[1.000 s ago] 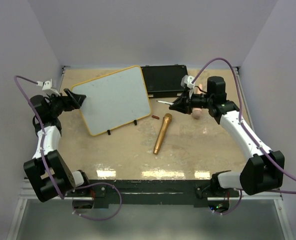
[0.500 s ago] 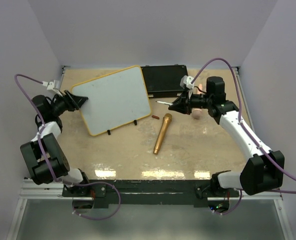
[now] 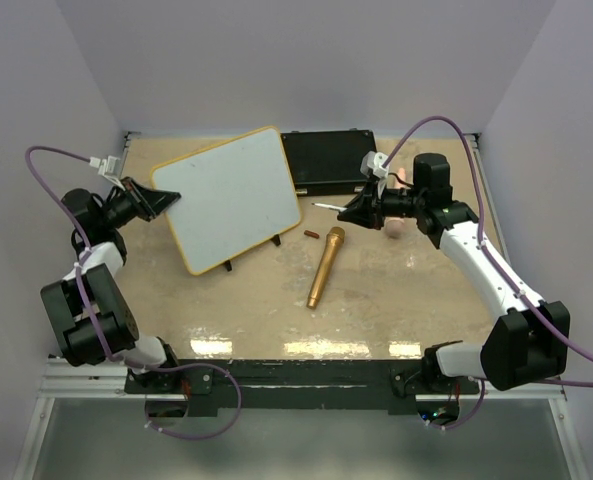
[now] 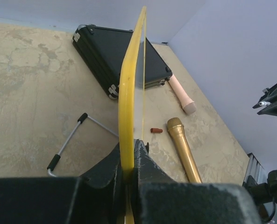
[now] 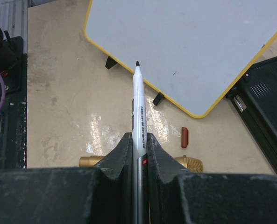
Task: Write a sentence on the whiteboard
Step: Pick up the whiteboard from the whiteboard stand, then move the whiteboard to the center of the board.
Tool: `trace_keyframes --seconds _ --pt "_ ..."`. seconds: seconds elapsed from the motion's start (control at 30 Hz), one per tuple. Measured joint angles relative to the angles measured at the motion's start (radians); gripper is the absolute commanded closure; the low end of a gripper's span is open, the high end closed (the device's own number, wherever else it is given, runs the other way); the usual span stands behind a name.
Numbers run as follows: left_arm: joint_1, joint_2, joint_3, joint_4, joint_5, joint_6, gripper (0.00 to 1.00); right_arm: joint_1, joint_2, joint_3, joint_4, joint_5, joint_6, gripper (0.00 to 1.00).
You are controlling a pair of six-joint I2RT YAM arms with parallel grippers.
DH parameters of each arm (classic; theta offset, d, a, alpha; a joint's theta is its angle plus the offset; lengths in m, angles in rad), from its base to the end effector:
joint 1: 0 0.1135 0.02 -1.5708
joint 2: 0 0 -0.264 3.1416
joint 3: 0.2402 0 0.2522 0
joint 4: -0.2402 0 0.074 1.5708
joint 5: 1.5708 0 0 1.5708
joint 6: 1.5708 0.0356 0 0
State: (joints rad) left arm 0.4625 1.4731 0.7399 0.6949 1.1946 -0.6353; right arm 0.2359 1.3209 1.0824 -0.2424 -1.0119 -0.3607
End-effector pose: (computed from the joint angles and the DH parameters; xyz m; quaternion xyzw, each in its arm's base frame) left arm 0.2863 0.1058 0.2535 0.0219 0.7117 -0.4532 0.5363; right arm 0.2742 0.0969 0.3268 -0.4600 0.6412 0.3854 0.4784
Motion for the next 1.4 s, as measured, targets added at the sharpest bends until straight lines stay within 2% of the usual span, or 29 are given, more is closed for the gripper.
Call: trace_keyframes --seconds 0.2,0.47,0.63,0.83,1.1,1.4 --pt "0.000 -0.034 -0.019 0.074 -0.004 -0.045 1.00 0.000 0.000 0.000 -0.001 0.000 0.000 1.00" --pt "0.004 -0.060 -0.056 0.334 -0.023 -0.163 1.00 0.000 0.000 0.000 -0.001 0.000 0.000 1.00" --pt "-0.005 -0.076 -0.060 0.420 -0.034 -0.219 1.00 0.000 0.000 0.000 -0.001 0.002 0.000 1.00" --pt "-0.051 -0.146 -0.066 0.396 -0.053 -0.214 1.00 0.000 0.000 0.000 -0.007 0.008 -0.008 1.00" --pt "-0.132 -0.319 -0.093 0.263 -0.123 -0.163 1.00 0.000 0.000 0.001 -0.051 0.008 -0.057 1.00" --pt "-0.251 -0.446 -0.184 0.195 -0.248 -0.140 1.00 0.000 -0.076 0.096 -0.225 0.008 -0.180 1.00"
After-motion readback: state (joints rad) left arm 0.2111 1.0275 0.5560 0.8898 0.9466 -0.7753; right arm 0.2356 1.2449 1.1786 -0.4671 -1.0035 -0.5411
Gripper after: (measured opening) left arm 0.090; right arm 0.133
